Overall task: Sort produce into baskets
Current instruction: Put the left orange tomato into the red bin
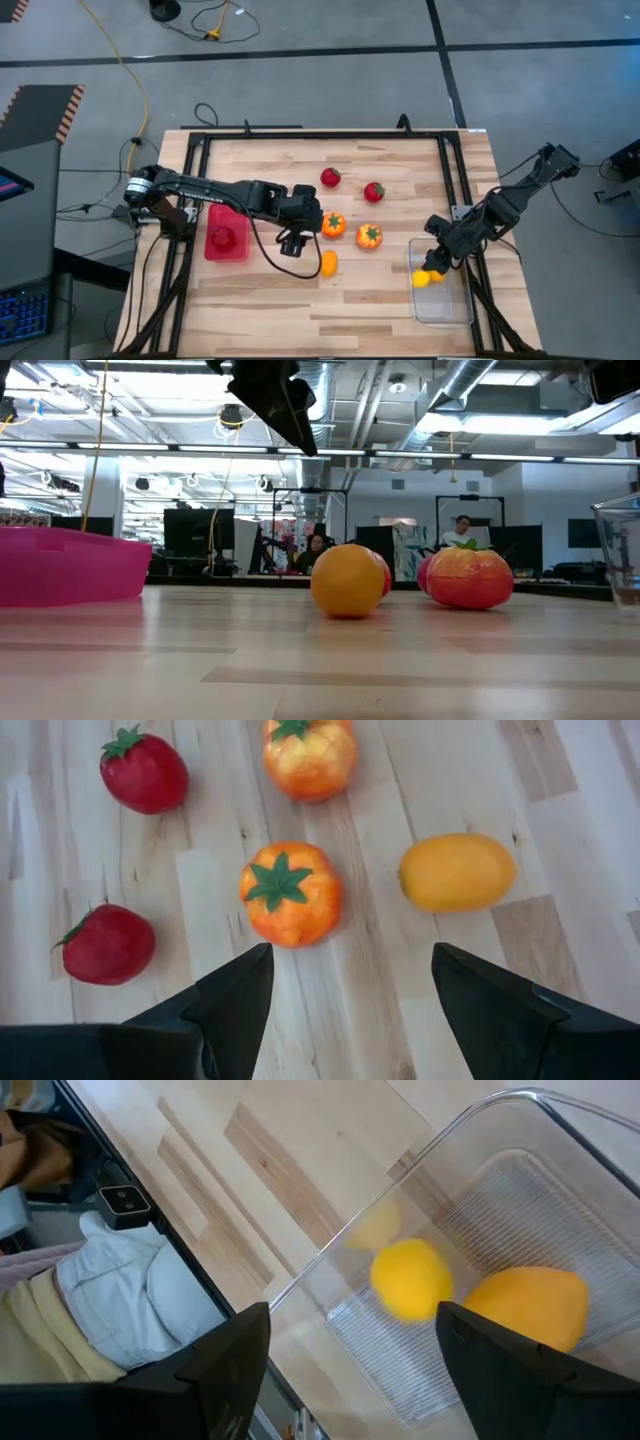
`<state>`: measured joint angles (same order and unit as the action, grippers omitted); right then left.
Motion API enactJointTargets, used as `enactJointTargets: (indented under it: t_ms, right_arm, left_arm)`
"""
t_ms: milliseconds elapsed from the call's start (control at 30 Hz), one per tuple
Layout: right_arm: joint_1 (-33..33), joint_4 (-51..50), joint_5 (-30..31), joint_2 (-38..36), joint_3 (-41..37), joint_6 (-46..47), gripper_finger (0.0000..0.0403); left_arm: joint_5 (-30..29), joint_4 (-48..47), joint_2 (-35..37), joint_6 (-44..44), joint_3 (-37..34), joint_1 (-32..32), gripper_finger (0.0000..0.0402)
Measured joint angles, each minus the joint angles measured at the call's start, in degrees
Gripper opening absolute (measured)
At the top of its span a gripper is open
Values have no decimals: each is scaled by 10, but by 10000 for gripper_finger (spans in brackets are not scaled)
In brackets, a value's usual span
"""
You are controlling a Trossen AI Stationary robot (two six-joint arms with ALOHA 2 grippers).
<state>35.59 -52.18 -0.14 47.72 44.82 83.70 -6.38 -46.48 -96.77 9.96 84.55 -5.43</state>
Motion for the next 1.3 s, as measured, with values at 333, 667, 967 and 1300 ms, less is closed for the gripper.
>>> enactJointTargets:
  t_ms: [333, 667, 967, 1300]
  right_arm:
    - [0, 9, 0, 0, 0, -1, 317]
    - [0, 9, 0, 0, 0, -1, 317]
    - [-1, 9, 0, 0, 0, -1, 317]
    - [-2, 17, 21, 0, 0, -1, 317]
  left_arm:
    - [0, 33, 0, -34, 0, 9, 261]
    - [-3, 41, 0, -48, 0, 17, 261]
    - [-5, 38, 0, -31, 0, 18, 262]
    - [-5, 38, -27, -15, 0, 18, 351]
